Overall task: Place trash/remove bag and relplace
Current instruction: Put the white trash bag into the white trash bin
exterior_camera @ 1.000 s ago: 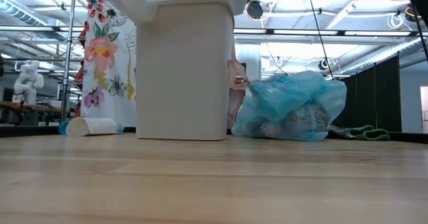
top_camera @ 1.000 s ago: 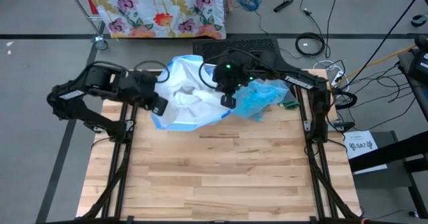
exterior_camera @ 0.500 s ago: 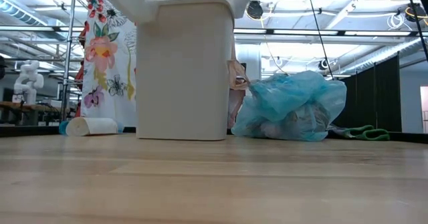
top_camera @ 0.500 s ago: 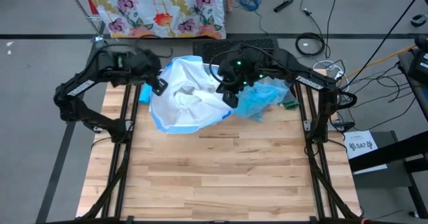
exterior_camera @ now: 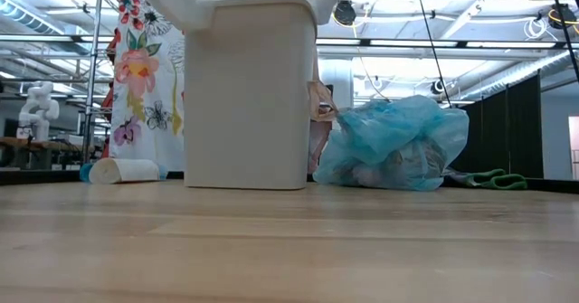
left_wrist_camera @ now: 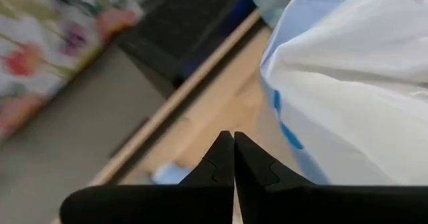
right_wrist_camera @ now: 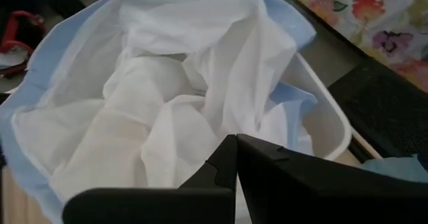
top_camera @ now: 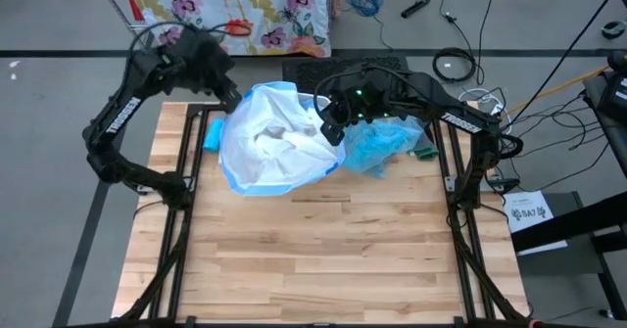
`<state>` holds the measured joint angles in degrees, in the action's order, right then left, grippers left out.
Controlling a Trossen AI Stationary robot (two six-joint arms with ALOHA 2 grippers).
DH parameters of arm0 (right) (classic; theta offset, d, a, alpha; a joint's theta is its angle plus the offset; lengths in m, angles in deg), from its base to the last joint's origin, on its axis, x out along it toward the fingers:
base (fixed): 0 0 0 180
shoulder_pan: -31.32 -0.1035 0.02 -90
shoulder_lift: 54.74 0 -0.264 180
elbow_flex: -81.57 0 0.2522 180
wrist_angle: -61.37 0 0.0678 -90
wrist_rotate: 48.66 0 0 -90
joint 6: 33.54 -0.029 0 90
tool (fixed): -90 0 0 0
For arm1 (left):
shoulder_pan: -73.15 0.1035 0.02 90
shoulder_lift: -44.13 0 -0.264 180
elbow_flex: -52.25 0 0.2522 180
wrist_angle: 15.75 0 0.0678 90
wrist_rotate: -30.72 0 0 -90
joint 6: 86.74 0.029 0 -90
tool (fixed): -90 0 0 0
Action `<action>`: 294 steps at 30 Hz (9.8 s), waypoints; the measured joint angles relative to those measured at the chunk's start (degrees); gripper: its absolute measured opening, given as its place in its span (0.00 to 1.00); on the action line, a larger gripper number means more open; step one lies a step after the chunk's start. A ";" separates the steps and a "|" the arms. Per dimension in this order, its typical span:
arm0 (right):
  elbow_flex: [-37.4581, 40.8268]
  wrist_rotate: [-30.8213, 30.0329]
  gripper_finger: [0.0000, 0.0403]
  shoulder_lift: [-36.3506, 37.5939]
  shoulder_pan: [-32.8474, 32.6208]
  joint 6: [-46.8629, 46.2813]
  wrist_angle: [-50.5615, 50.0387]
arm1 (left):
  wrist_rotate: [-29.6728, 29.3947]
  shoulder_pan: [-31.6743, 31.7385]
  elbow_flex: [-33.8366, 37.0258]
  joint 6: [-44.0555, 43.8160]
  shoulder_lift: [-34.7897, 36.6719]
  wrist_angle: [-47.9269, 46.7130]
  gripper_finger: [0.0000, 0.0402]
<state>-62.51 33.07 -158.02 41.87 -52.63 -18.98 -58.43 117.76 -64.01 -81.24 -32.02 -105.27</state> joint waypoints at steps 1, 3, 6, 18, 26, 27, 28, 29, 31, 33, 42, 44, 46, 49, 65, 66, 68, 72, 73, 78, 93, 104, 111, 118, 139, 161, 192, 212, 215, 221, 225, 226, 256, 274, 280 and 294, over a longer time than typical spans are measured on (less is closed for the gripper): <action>0.00 -0.50 0.00 0.00 0.00 -0.02 0.00 | 3.27 2.28 0.47 0.27 -0.01 -0.04 0.00; 0.00 -1.97 0.00 0.00 0.00 -0.67 0.00 | 8.47 5.79 0.97 0.80 -0.05 -0.97 0.00; 0.00 -2.42 0.02 0.02 0.09 -1.25 -0.02 | 13.39 7.80 1.01 0.87 0.06 -1.75 0.00; 0.00 -2.37 0.30 -0.31 2.75 -2.27 -0.19 | 16.74 7.90 1.01 -1.99 0.14 4.38 0.20; 0.02 -2.25 0.35 -3.41 4.07 0.87 -3.54 | 22.18 7.20 1.01 -2.14 0.14 2.81 0.34; 0.02 -2.24 0.35 -3.70 4.13 1.50 -3.55 | 22.76 6.95 1.01 -2.16 0.14 2.86 0.34; 0.02 -2.26 0.35 -3.98 4.13 2.08 -3.51 | 23.14 6.72 1.01 -2.14 0.14 2.98 0.35; 0.02 -2.25 0.35 -4.28 4.18 2.58 -3.52 | 23.15 6.45 1.01 -2.14 0.14 3.05 0.35; 0.02 -2.24 0.35 -4.92 4.51 3.63 -3.52 | 23.16 5.72 1.01 -2.16 0.14 3.05 0.35; 0.02 -2.09 0.35 -5.64 4.86 4.17 -3.58 | 23.14 4.92 1.01 -2.16 0.14 3.02 0.35; 0.03 -2.15 0.35 -6.69 6.13 4.65 -3.35 | 22.20 2.36 1.01 -1.99 -3.74 2.20 0.35; 0.04 -2.12 0.35 -6.69 6.54 4.81 -3.34 | 20.38 2.21 1.01 -1.61 -5.11 1.53 0.35; 0.03 -2.18 0.35 -6.71 6.90 4.81 -3.38 | 17.88 2.24 1.01 -1.57 -6.36 1.44 0.35; 0.02 -2.30 0.29 -6.71 7.19 4.85 -3.48 | 16.25 2.24 1.03 -1.57 -7.26 1.55 0.31; 0.03 -18.15 0.00 -4.94 7.11 3.35 -2.56 | -1.54 2.28 0.17 1.08 -3.42 5.02 0.01; 0.04 -20.76 0.00 -4.94 7.15 2.60 -3.26 | -4.10 2.31 0.17 1.43 -3.42 4.95 0.00; 0.04 -24.82 0.00 -4.94 7.20 1.03 -4.90 | -6.93 2.35 0.17 2.64 -3.42 4.87 0.00; 0.02 -25.79 0.00 -4.92 7.48 -6.45 -13.30 | -7.03 2.32 0.17 4.14 -3.42 4.84 0.00; 0.03 -24.36 0.00 -5.10 7.66 -9.23 -16.53 | -7.04 2.28 0.17 4.12 -3.42 4.82 0.00; 3.50 -9.35 0.00 -5.04 9.51 -15.66 -22.92 | -7.09 2.28 0.17 4.04 -3.42 4.74 0.00; 9.33 -9.87 0.00 -2.81 8.61 -16.19 -18.42 | -7.11 2.28 0.15 2.52 1.07 1.98 0.03; 9.27 -10.03 0.09 2.47 8.55 -12.74 -12.02 | 2.20 2.28 0.13 -6.03 9.24 1.80 0.04; 9.27 -13.13 0.27 5.00 8.55 -11.31 -12.09 | 4.01 2.24 0.12 -13.62 10.90 0.45 0.12; 9.26 -12.54 0.37 7.01 8.60 -6.01 -9.51 | 10.63 2.21 0.11 -20.12 9.87 -5.38 0.35; 9.25 -12.60 0.37 6.97 9.77 9.68 -8.33 | -6.28 -27.85 11.02 -54.35 14.48 5.36 0.43; 9.25 -12.38 0.37 6.95 11.52 15.76 -7.99 | -30.40 -36.13 10.12 -57.59 9.13 1.41 0.43; 9.25 1.33 0.37 6.58 11.31 12.04 7.26 | -21.22 -8.67 10.10 -20.00 -0.22 13.07 0.00; 9.27 4.96 0.37 1.86 7.37 4.81 12.06 | -13.04 -2.35 10.12 -15.21 -3.27 13.55 0.08; 9.27 4.99 0.37 1.86 7.34 4.74 12.40 | -13.13 -2.28 10.12 -15.64 -0.45 13.76 0.08; 9.27 5.00 0.37 1.86 7.34 2.46 13.14 | -13.06 -2.31 10.12 -15.61 3.58 13.59 0.08; 9.27 5.02 0.37 1.86 7.34 1.18 13.96 | -13.06 -2.31 10.12 -15.61 5.32 14.00 0.08; 9.27 5.01 0.37 1.86 7.34 0.70 14.43 | -13.06 -2.31 10.12 -15.61 5.64 13.94 0.08; 2.26 -2.75 0.00 -12.17 -0.65 -13.21 25.57 | -10.96 -2.20 14.55 -6.64 13.45 -2.07 0.06; 2.14 -5.32 0.00 -6.85 -3.19 -10.39 24.19 | -6.20 5.45 47.53 -3.66 15.88 43.44 0.02; 2.14 -5.22 0.00 -4.02 -3.97 -9.22 22.64 | -11.75 5.89 49.24 -0.20 10.27 54.97 0.02; 2.14 -5.16 0.00 1.60 -4.68 -8.12 15.67 | 8.50 -3.08 49.24 -0.70 2.95 59.46 0.02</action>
<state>-60.37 27.91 -156.42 37.19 -60.75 -3.31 -49.92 114.68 -14.77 -81.94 -29.07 -45.81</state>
